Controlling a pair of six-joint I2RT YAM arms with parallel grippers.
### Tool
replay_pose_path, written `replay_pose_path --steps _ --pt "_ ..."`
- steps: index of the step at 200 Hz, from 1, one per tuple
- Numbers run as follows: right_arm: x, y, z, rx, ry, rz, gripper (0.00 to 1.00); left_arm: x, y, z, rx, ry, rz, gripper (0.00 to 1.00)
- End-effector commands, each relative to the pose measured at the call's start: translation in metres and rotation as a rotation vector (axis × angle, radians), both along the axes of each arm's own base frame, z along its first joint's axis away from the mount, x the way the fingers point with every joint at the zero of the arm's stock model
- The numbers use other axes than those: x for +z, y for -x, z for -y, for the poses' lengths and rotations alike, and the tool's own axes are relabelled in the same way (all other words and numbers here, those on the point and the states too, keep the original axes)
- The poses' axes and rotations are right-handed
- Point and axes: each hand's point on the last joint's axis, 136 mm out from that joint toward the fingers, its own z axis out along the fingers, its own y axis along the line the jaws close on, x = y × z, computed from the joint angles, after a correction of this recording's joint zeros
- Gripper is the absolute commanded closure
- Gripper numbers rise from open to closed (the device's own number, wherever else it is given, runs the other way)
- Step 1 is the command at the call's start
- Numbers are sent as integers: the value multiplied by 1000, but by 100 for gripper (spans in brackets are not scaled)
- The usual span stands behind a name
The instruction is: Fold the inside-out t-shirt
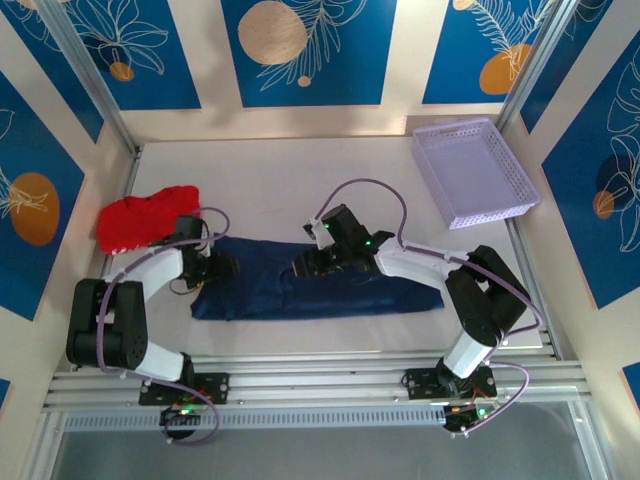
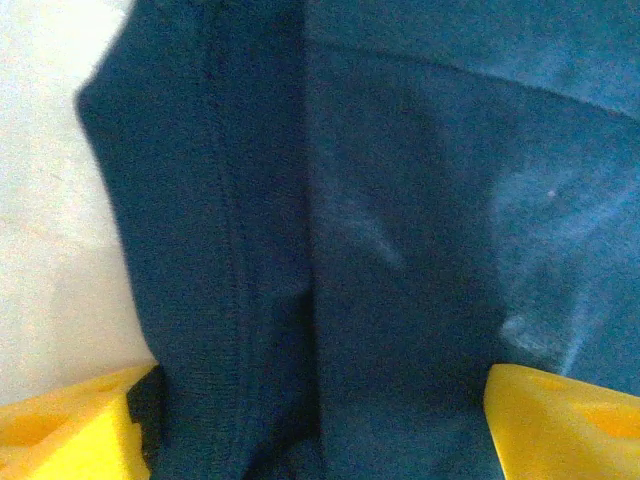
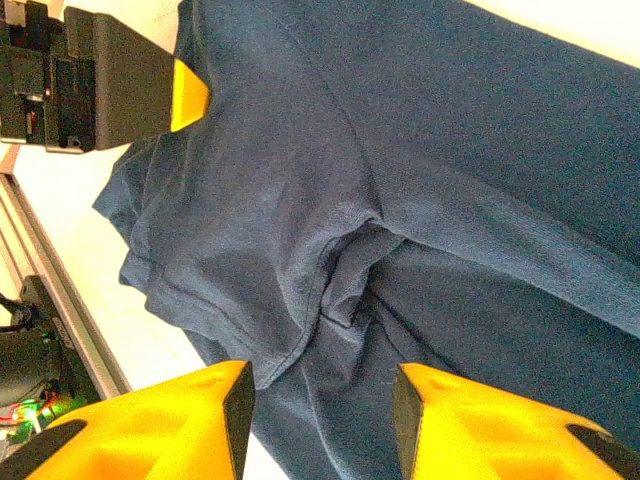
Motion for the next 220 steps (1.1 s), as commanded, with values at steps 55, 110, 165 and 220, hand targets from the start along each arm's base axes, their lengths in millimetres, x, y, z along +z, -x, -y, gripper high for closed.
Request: replay_pose_path --steps 55,110,165,220 --pt "-12 9 -2 5 8 -40 57 3 12 49 -136 195 20 39" --pt "-18 10 -6 13 20 -51 58 2 11 51 -137 205 33 63" --pt "-21 10 -5 8 36 -52 58 -6 8 57 -118 247 29 85" --pt "11 -6 16 -25 31 42 53 -3 0 32 -4 145 35 100"
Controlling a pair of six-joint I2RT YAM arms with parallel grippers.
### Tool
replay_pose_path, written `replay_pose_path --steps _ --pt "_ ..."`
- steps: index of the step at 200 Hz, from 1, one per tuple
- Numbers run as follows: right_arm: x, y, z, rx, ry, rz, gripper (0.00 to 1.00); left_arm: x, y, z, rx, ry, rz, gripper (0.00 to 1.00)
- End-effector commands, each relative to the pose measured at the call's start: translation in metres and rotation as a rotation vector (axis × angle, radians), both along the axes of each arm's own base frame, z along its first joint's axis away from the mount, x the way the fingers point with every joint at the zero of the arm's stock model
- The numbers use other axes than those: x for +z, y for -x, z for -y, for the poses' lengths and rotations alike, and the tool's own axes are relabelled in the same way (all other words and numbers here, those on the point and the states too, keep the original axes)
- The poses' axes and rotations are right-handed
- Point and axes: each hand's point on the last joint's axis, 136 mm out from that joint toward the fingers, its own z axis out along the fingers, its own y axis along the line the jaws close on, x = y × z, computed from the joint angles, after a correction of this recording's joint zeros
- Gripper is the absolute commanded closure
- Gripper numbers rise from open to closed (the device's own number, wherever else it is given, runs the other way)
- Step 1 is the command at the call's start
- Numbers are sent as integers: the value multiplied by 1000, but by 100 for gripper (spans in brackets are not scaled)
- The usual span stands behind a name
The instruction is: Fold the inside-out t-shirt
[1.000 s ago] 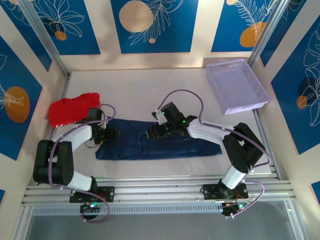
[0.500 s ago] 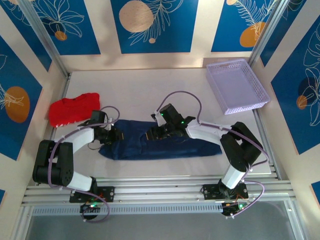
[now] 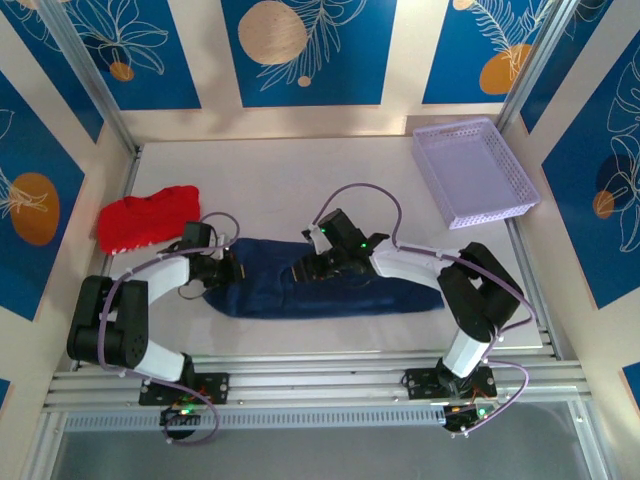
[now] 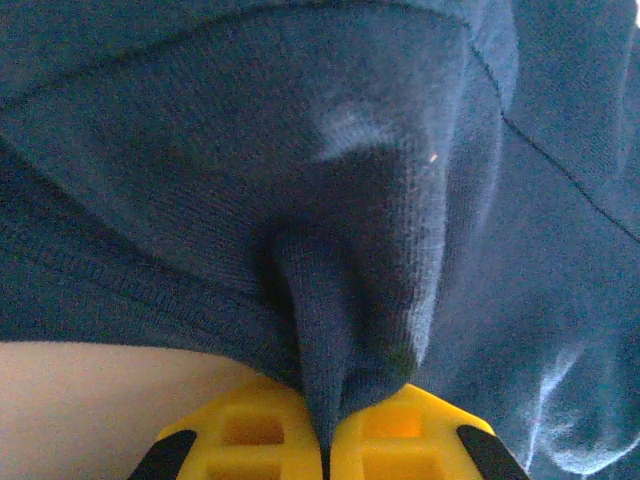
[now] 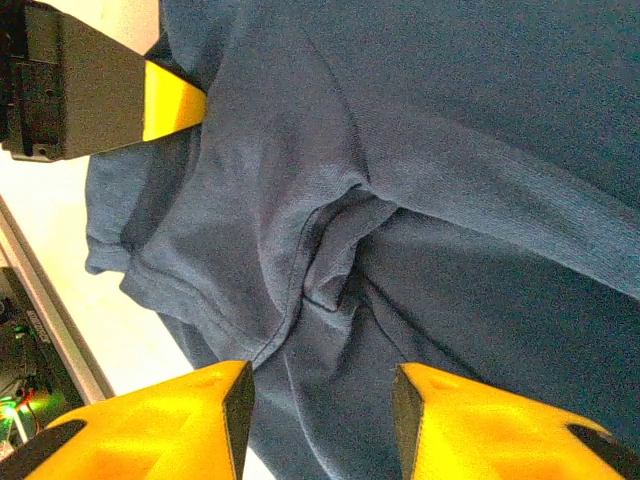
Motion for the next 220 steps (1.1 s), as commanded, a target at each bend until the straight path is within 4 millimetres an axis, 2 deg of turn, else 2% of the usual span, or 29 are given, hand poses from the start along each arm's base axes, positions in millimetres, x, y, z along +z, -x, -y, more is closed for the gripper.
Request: replay_pose_path --steps 1,27,40,64,89,123,152,184,220 --pt "28 -11 16 -22 -6 76 52 -1 -1 -18 71 -80 -15 100" --pt "44 -24 45 -82 2 116 44 12 0 -41 122 -162 -52 100" --pt "48 -28 58 -107 -9 110 32 22 1 -48 120 -201 -69 100" --pt "45 -34 86 -166 16 77 20 44 4 -63 67 -309 -89 100" --pt "36 -40 113 -238 35 13 17 68 4 -85 23 -441 -92 100" --pt "19 -43 133 -303 78 -68 18 96 3 -120 -23 -624 -95 100" --pt "11 -42 133 -308 90 -99 19 118 -1 -151 -14 -791 -87 100" --pt "9 -38 115 -257 56 -128 21 129 -8 -155 -14 -819 -69 100" --pt "8 -32 75 -163 2 -154 29 135 -12 -154 -17 -817 -51 100"
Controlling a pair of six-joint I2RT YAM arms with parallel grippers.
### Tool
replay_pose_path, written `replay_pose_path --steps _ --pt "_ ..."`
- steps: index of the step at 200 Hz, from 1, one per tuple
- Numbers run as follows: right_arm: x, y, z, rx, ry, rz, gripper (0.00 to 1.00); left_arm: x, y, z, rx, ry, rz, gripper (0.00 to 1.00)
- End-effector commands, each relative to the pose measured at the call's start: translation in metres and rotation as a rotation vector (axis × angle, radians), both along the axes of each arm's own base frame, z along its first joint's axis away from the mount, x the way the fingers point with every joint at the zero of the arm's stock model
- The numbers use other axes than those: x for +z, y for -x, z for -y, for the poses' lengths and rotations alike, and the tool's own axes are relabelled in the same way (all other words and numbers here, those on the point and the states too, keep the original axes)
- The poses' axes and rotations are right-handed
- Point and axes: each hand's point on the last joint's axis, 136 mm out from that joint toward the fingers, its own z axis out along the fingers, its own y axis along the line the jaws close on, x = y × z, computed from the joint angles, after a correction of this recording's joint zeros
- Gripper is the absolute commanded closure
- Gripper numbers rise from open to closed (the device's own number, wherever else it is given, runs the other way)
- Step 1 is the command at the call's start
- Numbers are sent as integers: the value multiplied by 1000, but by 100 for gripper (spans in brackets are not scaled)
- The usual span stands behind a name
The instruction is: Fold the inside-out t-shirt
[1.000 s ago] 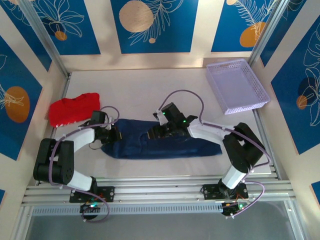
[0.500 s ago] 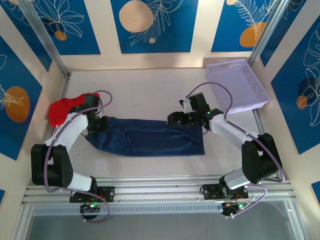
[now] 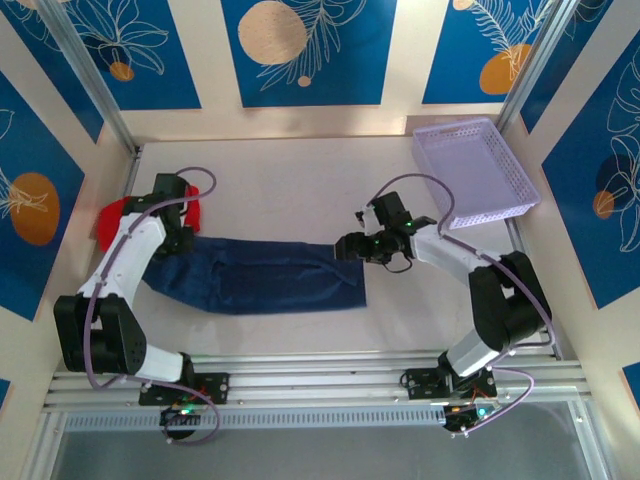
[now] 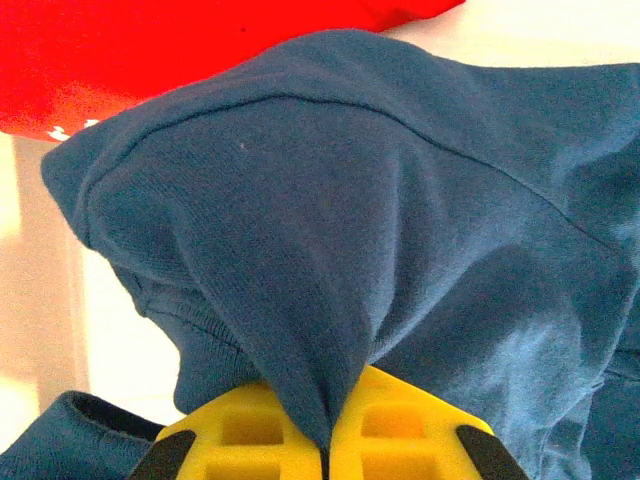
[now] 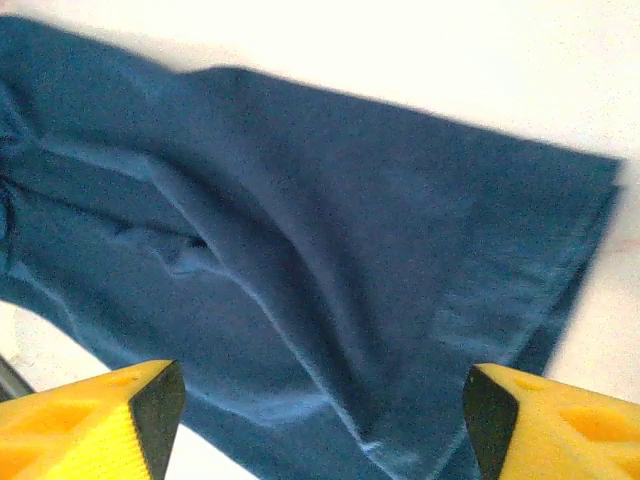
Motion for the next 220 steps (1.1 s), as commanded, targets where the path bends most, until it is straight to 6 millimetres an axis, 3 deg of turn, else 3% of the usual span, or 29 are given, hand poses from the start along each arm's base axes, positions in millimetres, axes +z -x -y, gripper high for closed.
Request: replay_pose_path --steps 1,25,45,83,156,194,220 --pt "9 4 -34 73 -86 -20 29 13 1 -9 -8 -44 -2 100" --pt "1 7 -58 119 -77 -25 36 16 -1 -6 -12 -34 12 100" --pt "-12 7 -63 127 -46 -48 41 18 -3 -4 -15 -20 18 100" --pt "-22 7 -50 118 -16 -70 43 21 -2 -3 -25 -14 31 100" --pt "17 19 -39 124 -130 -35 36 22 -5 -10 -25 -63 32 100" --pt "4 24 -21 88 -102 -70 41 26 -8 -19 -18 -116 37 100" --pt "-7 26 -21 85 -105 -97 45 24 -14 -16 -21 -104 43 100"
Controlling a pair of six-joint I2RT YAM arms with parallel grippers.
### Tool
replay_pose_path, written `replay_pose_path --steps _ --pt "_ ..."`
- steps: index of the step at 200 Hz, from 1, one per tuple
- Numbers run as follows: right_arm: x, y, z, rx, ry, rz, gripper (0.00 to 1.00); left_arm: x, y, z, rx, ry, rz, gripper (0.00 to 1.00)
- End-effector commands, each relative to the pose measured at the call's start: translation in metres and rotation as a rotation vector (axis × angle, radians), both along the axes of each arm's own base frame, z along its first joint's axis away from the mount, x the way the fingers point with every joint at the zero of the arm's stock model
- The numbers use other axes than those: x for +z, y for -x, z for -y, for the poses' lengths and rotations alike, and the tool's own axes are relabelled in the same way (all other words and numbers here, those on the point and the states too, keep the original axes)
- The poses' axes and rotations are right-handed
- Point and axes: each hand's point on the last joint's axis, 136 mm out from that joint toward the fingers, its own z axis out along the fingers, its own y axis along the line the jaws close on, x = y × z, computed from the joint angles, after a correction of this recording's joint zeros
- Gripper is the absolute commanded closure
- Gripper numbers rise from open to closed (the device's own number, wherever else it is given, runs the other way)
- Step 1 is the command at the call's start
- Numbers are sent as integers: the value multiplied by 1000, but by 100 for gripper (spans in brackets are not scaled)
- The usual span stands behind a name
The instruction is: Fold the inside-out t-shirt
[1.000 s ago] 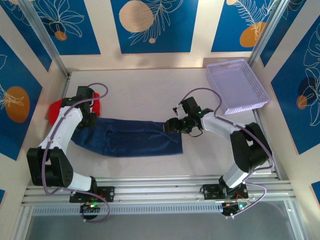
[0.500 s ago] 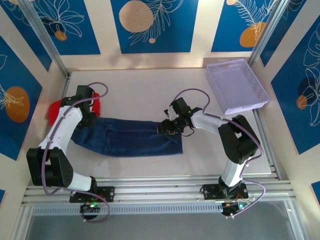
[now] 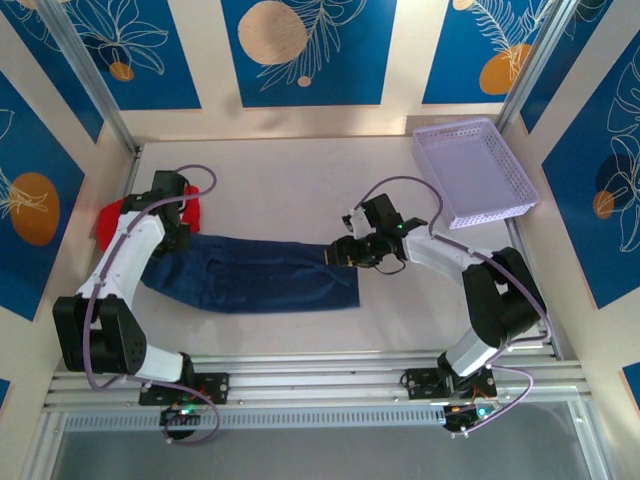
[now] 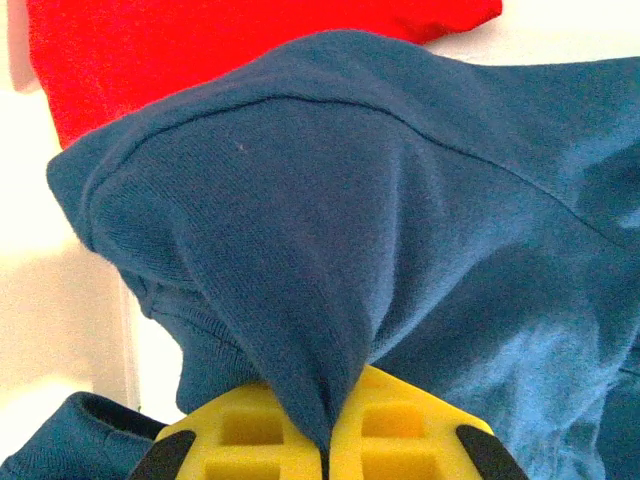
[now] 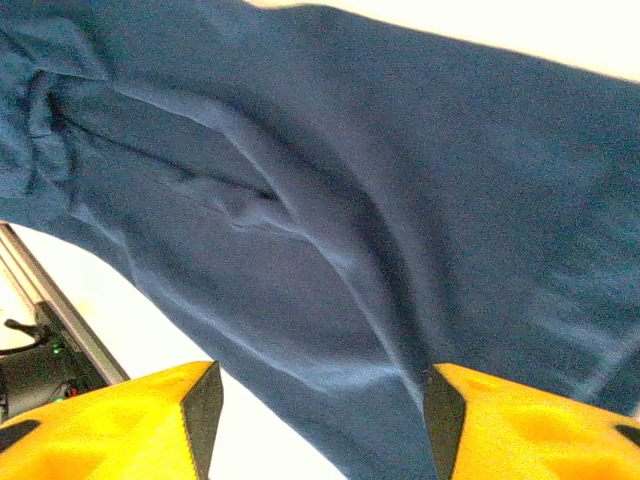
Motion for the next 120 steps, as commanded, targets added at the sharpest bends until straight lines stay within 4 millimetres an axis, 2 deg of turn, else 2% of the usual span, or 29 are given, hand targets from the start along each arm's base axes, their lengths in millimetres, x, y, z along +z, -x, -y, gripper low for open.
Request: replay_pose_path --steps 1,50,97,120 --pt "-11 11 1 17 -11 -57 45 15 -11 -7 3 -32 43 100" --pt "-23 14 -11 36 -17 -83 51 13 -18 -2 0 -4 45 100" --pt "-50 13 2 10 64 -126 52 14 -16 2 2 25 50 100" --pt "-61 15 3 12 73 -159 52 16 -13 15 8 99 58 100"
